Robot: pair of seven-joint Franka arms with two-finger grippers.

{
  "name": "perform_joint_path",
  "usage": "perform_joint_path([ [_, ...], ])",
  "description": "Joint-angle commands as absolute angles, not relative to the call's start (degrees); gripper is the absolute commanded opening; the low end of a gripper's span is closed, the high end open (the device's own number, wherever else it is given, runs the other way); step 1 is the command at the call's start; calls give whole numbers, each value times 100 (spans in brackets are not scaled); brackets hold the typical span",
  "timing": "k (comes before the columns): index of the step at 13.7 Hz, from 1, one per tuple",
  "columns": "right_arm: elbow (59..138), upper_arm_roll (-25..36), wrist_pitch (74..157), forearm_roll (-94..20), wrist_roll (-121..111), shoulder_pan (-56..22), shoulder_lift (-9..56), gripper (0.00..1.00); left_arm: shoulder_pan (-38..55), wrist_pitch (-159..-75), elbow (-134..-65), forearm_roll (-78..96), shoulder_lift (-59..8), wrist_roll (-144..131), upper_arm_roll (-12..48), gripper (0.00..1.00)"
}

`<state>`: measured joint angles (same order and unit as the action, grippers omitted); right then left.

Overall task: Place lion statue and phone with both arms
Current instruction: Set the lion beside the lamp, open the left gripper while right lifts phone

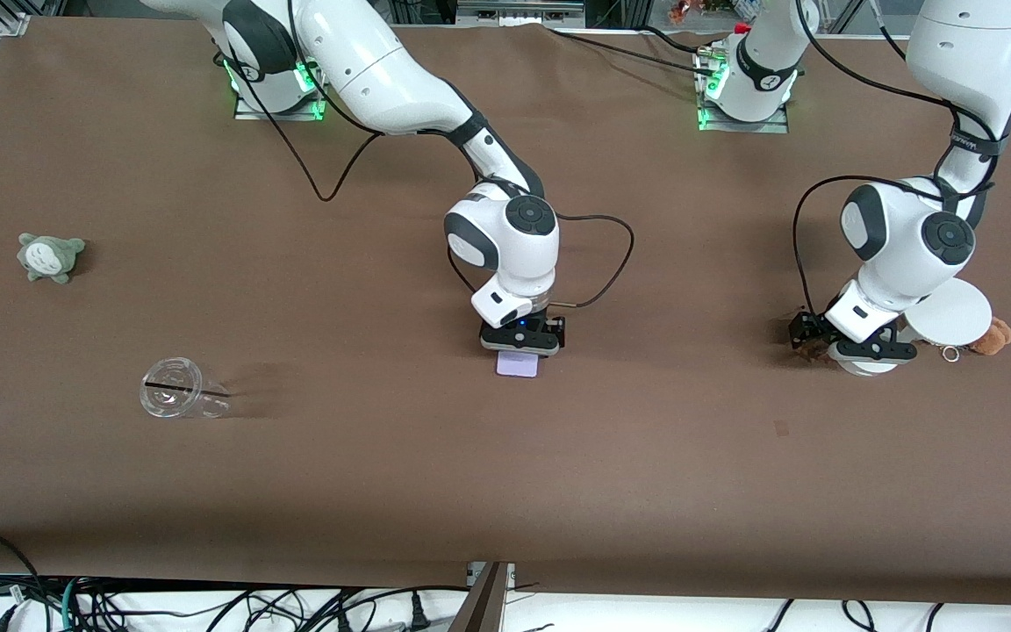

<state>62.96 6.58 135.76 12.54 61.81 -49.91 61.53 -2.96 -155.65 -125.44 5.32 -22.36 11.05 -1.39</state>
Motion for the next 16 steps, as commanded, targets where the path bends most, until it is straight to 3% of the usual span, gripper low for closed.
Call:
perform_joint_path([
  [1, 6117, 721, 13509, 1336, 6152, -5080, 6258, 100, -255, -15136, -12341, 431, -2022, 1099, -141, 100],
  [4, 6231, 721, 13517, 1642, 6161, -5098, 6258, 100, -220, -14391, -11832, 431, -1978, 1090, -141, 100],
  [10, 6267, 721, 13289, 1740, 6126, -5106, 6240, 100, -211, -11729, -9680, 325, -2127, 1072, -141, 100],
  [16, 6267, 721, 13289, 1723, 6161, -5098, 6249, 97, -290, -10311, -8755, 325, -1759, 1055, -220, 100],
])
